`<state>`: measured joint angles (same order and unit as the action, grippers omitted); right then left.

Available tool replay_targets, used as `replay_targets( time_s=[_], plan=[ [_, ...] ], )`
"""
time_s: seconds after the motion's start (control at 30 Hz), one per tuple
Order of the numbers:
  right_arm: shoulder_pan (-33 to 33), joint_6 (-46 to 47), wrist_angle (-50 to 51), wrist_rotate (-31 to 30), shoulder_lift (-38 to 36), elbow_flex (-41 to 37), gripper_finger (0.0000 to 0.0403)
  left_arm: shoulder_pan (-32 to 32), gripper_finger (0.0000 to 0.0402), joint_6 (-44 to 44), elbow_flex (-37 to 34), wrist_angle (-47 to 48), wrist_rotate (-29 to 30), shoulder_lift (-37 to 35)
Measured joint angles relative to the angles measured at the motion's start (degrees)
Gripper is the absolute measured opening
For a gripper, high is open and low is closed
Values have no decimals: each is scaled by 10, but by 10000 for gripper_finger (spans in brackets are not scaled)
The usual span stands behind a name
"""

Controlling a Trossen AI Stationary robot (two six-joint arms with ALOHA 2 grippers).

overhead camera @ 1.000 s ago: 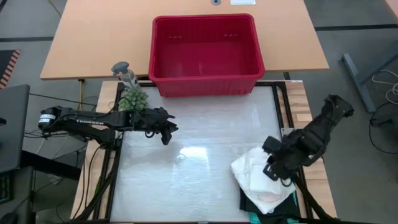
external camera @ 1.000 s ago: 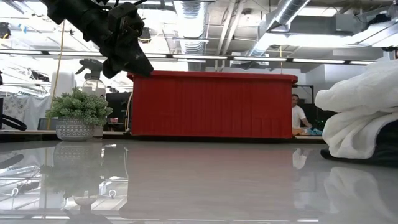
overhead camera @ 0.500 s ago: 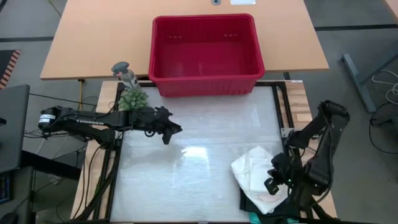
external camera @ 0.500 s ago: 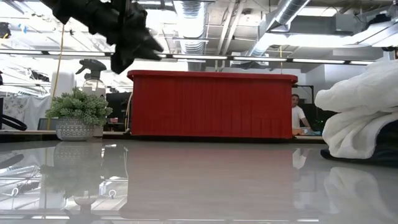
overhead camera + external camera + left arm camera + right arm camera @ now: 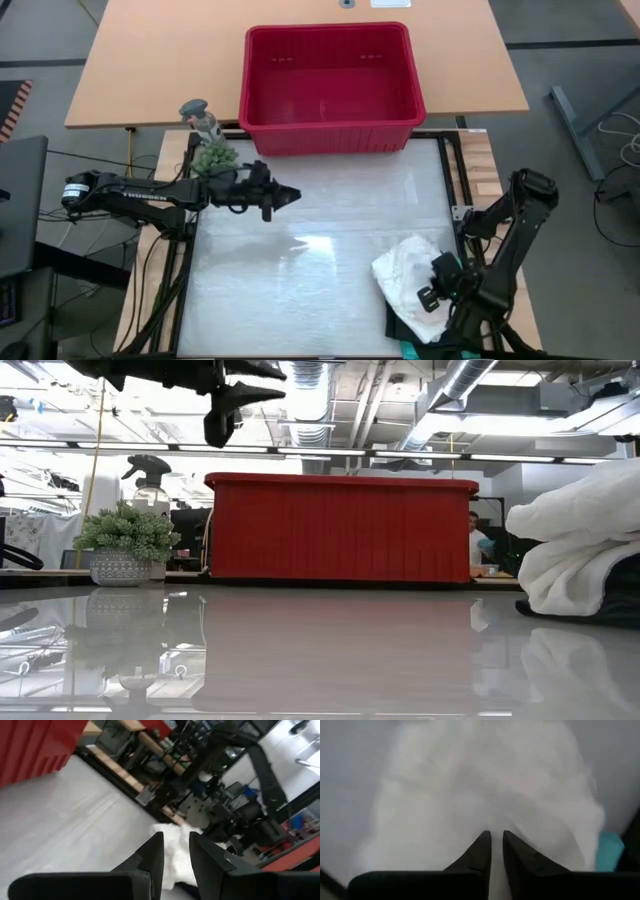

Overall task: Fold Laundry from Bin
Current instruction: Stack the white boxers on top of the white underwear, then put the clothes into the red organizer bin

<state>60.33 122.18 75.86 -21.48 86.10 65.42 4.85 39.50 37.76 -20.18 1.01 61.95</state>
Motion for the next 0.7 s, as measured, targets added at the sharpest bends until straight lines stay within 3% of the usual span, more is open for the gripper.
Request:
replay_targets(
  time_s=[0.2, 0.3, 0.37, 0.57, 0.7],
  plan=[
    [-26, -53, 26, -46, -52, 39, 80, 0, 81, 3, 0, -54, -22, 23],
    [-31, -78, 29, -47, -80, 49, 81, 0, 84, 19, 15, -115, -37, 71],
    [-27, -86, 31, -50, -91, 52, 80, -1, 84, 22, 48, -134, -82, 127],
    [7, -72, 30, -68, -111, 52, 66, -42, 61, -28, 260, -131, -271, 350],
    [27, -13, 39, -178, -120, 61, 45, -73, 12, -74, 422, -74, -351, 487]
  ],
)
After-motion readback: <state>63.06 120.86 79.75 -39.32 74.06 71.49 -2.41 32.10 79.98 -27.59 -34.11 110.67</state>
